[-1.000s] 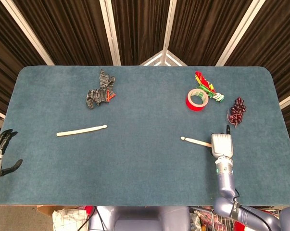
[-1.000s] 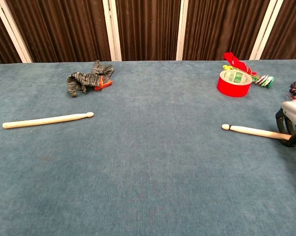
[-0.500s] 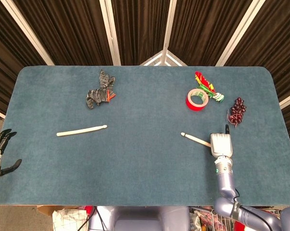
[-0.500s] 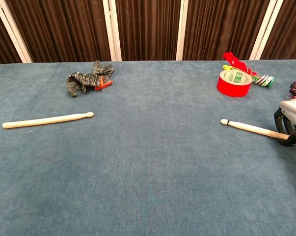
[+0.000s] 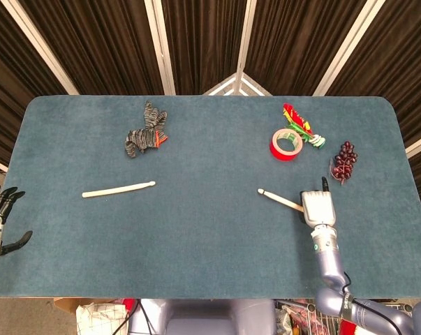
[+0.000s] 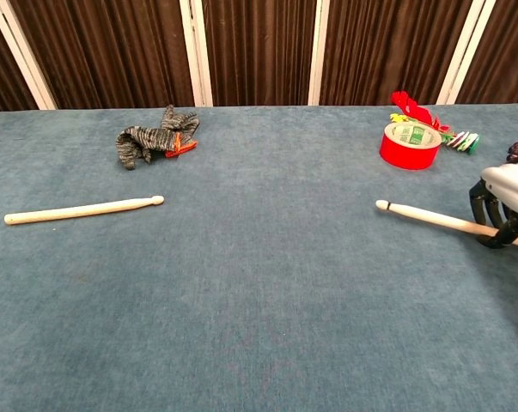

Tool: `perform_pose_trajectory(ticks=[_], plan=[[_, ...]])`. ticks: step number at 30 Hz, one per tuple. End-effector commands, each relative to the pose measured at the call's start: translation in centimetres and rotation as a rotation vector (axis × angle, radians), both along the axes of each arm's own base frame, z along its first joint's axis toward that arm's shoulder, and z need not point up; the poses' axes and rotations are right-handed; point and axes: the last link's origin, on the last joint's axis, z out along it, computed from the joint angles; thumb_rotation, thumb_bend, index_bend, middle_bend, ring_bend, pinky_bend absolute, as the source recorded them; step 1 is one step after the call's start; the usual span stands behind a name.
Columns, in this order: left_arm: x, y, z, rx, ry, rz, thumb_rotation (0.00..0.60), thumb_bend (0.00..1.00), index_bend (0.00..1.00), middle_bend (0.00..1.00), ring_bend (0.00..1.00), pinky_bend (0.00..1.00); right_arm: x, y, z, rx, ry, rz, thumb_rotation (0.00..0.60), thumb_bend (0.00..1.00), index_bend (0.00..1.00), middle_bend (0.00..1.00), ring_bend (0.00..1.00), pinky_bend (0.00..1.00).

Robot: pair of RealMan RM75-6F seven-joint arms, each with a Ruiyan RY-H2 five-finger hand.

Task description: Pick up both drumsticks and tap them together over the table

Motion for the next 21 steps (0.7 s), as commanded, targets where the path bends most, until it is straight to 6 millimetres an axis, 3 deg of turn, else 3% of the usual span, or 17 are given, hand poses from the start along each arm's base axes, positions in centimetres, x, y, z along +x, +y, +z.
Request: perform_pose_trajectory(ticks=[1,14,21], plan=[[0.0,0.0,0.0,0.000,0.000,0.000,0.600,0.32,0.18,0.10,0.00,0.00,0.1,0.0,0.1,0.016,-0.014,0.022,0.600,0.43,0.74,0.63,0.51,0.04],[-0.2,0.2,-0.1,-0.005,0.000,0.007,0.600,0.32,0.18,0.10,0.00,0.00,1.4,0.0,1.0,0.026,-0.135,0.102,0.600,0.43,0.76,0.66,0.52,0.04],[-0.2,0.1,0.0,-0.003,-0.001,0.007,0.600,0.32,0.18,0.10,0.00,0.00,1.2,0.1,1.4,0.030,-0.160,0.112,0.600,0.47,0.84,0.69,0.54,0.04]])
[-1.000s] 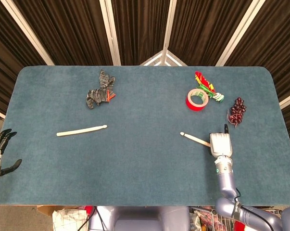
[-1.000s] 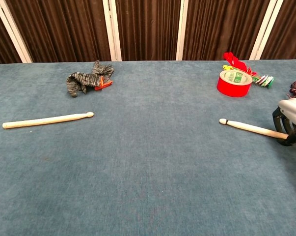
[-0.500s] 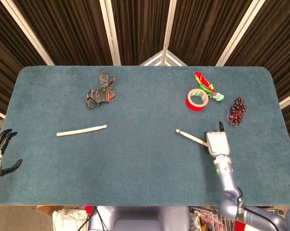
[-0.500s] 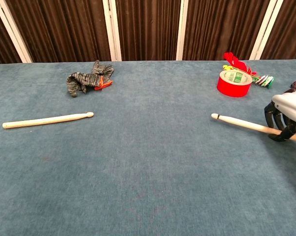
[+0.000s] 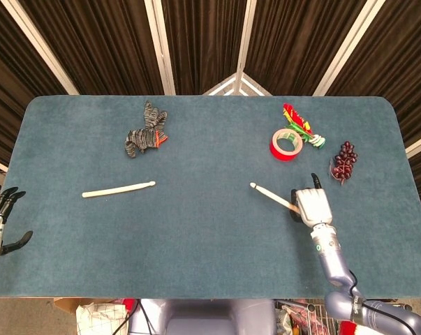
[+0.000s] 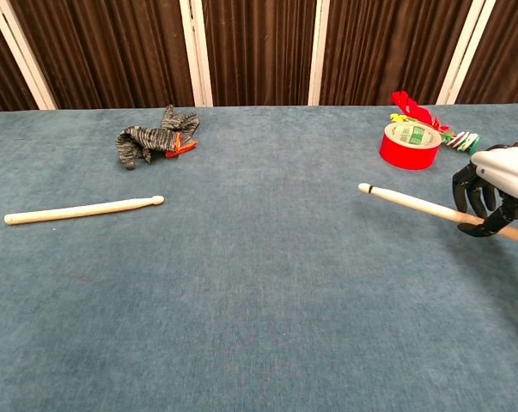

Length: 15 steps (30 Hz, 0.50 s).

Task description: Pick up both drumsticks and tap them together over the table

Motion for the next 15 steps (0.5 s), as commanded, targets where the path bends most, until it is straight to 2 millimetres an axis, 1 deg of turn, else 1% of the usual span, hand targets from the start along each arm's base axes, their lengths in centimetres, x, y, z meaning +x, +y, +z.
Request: perform_pose_trajectory(ticks=[1,7,14,15], plan=[[0.0,0.0,0.0,0.000,0.000,0.001,0.600,0.32,0.18,0.10,0.00,0.00,-0.1,0.1,0.2,-0.002,-0.019,0.002,0.600,0.47,0.84,0.69,0.54,0.04],[0.0,0.0,-0.1,-0.002,0.002,0.002,0.600,0.32,0.18,0.10,0.00,0.00,0.0,0.0,0.9,-0.015,-0.049,0.014,0.600,0.47,0.84,0.69,0.54,0.04],[-0.1,0.1,-0.2,-0.008,0.006,0.007,0.600,0.32,0.18,0.10,0.00,0.00,0.3,0.0,2.2,-0.034,-0.105,0.032,0.600,0.47,0.84,0.69,0.54,0.04],[-0.1,0.1,-0.3,-0.011,0.007,0.010,0.600,0.32,0.18,0.10,0.00,0.00,0.4,0.0,2.6,-0.042,-0.116,0.041,0.600,0.47,0.84,0.69,0.54,0.04]])
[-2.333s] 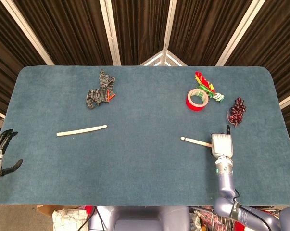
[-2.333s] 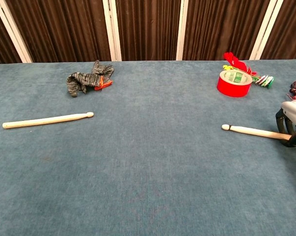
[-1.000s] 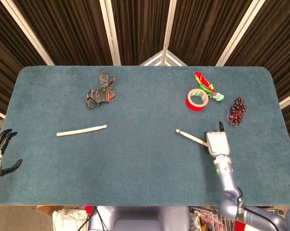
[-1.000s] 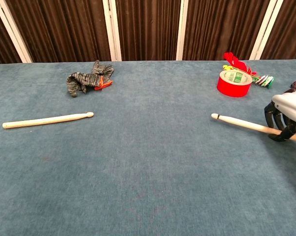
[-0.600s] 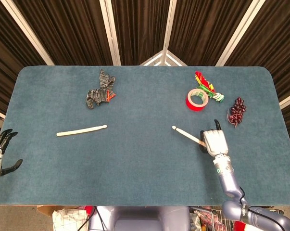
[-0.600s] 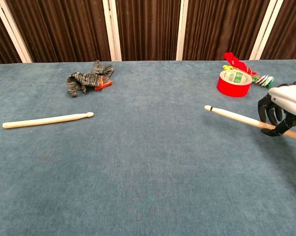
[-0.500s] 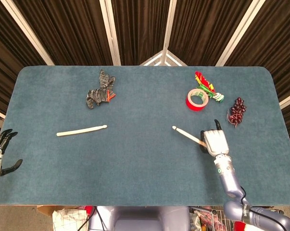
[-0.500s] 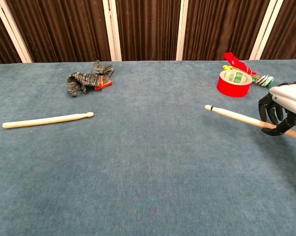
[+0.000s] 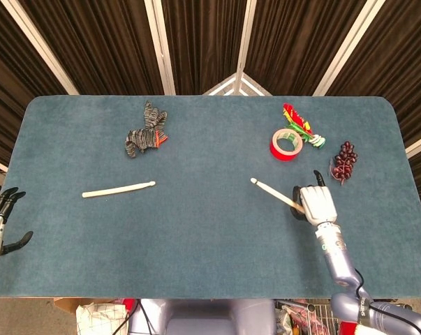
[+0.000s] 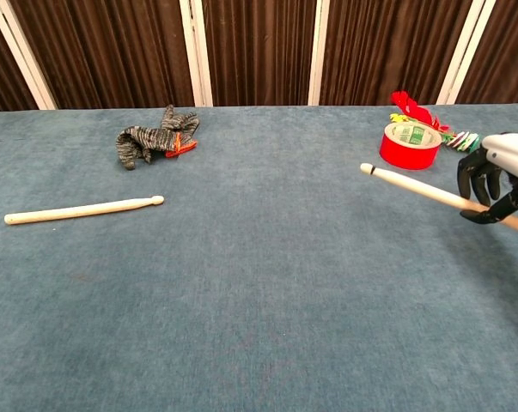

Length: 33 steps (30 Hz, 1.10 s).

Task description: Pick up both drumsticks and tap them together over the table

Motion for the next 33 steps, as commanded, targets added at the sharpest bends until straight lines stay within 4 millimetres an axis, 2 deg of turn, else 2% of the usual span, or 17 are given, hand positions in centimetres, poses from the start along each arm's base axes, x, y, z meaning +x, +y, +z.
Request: perform_pose_trajectory(ticks=[1,9,19,25,33], plan=[[-0.1,0.1,-0.1,-0.005,0.002,0.004,0.600,0.32,0.18,0.11,0.00,0.00,0.2,0.1,0.8,-0.015,-0.023,0.017,0.600,0.47,0.84,0.69,0.54,0.04],[0.0,0.4,-0.7,-0.017,-0.003,0.011,0.600,0.32,0.18,0.12,0.00,0.00,0.9,0.7,3.3,-0.028,-0.039,0.084,0.600,0.47,0.84,0.69,0.54,0.04],[-0.5,1.5,-0.7,-0.022,-0.046,0.105,0.600,0.31,0.19,0.15,0.00,0.00,1.4,0.9,4.8,-0.029,-0.003,0.109,0.600,0.47,0.84,0.69,0.54,0.04],[-0.8,3.8,0.2,-0.070,-0.117,0.223,0.600,0.31,0.18,0.16,0.00,0.00,1.4,0.8,5.0,-0.032,0.001,0.093,0.600,0.47,0.84,0.69,0.54,0.04],[-0.5,7.6,0.3,-0.135,-0.203,0.294,0.600,0.31,0.20,0.19,0.00,0.00,0.9,0.7,5.1,-0.037,0.002,0.078,0.600,0.47,0.84,0.69,0.55,0.04]])
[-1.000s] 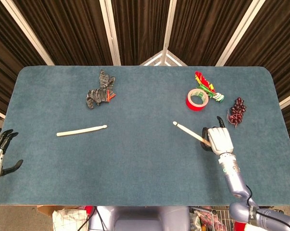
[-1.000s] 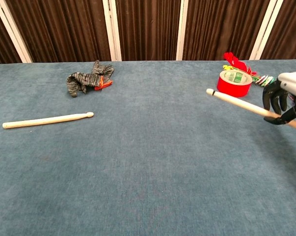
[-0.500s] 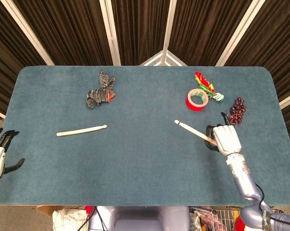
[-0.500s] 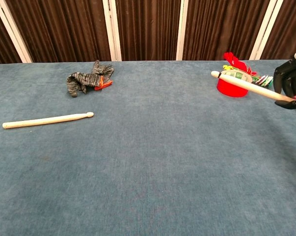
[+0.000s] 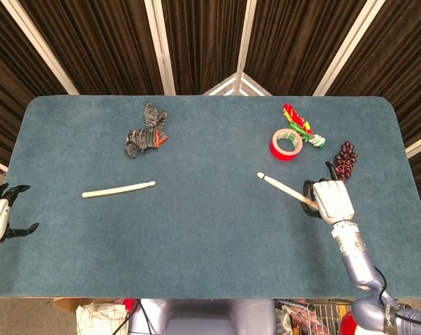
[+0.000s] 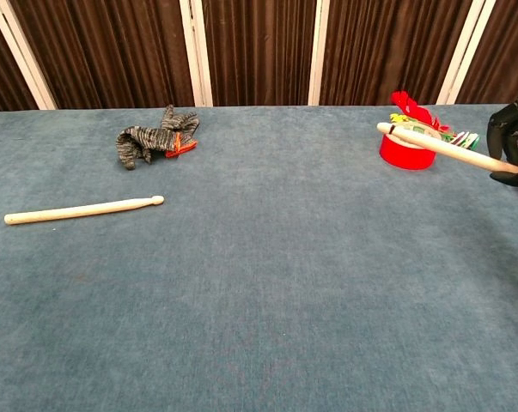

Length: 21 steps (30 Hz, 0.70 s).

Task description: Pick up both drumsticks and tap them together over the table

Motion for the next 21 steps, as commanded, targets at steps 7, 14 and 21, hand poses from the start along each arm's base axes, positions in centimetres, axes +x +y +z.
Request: perform_pose_trajectory(ticks=[7,14,21], plan=[[0.6,5.0,0.4,-0.036,0.021,0.052,0.600,0.31,0.21,0.21,0.00,0.00,-0.1,0.0,0.1,-0.004,-0.006,-0.002,0.600,0.47,0.84,0.69,0.55,0.04],[0.3,7.3,-1.5,-0.071,0.055,0.101,0.600,0.31,0.28,0.25,0.00,0.00,-0.2,0.2,0.4,-0.009,-0.002,-0.001,0.600,0.47,0.84,0.69,0.55,0.04],[1.2,8.9,-4.2,-0.124,0.090,0.072,0.600,0.35,0.33,0.28,0.00,0.00,-0.5,0.2,0.7,-0.015,0.003,-0.006,0.600,0.47,0.84,0.69,0.55,0.04]])
